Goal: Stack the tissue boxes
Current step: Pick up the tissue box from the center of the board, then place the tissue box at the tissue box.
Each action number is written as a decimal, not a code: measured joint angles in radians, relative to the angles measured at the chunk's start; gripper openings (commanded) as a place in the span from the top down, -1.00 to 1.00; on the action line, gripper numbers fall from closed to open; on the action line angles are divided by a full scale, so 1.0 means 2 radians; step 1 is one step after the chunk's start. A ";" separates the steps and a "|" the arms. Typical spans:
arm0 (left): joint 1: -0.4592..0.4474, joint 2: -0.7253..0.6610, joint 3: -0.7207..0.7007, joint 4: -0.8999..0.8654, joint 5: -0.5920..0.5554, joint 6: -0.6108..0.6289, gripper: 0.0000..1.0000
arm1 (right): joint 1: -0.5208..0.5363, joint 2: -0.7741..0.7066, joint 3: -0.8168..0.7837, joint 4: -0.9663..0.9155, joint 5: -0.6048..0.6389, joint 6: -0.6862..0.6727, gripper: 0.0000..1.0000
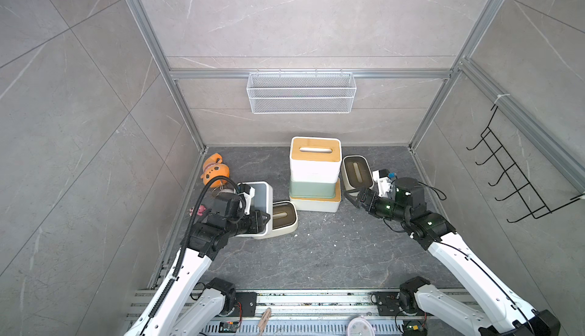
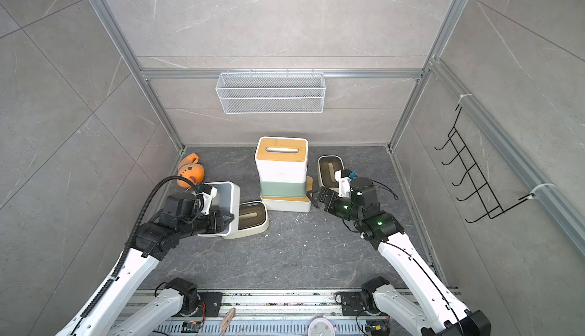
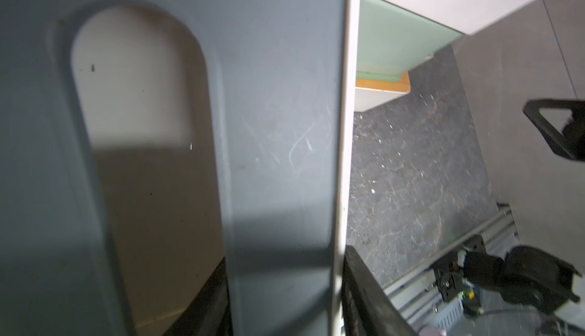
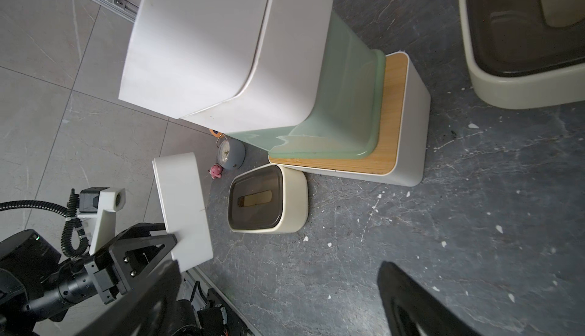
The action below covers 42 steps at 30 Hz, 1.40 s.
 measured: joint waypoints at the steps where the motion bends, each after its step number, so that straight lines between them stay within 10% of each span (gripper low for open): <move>1: -0.006 0.001 0.000 0.006 0.011 0.008 0.51 | 0.000 0.000 0.001 0.000 -0.001 0.000 -1.00; 20: -0.198 0.051 -0.017 0.160 0.098 0.172 0.53 | 0.008 -0.005 0.040 -0.004 -0.096 0.003 -1.00; 42: -0.231 0.111 -0.006 0.195 0.105 0.232 0.55 | 0.098 0.015 0.041 -0.015 -0.072 -0.015 -1.00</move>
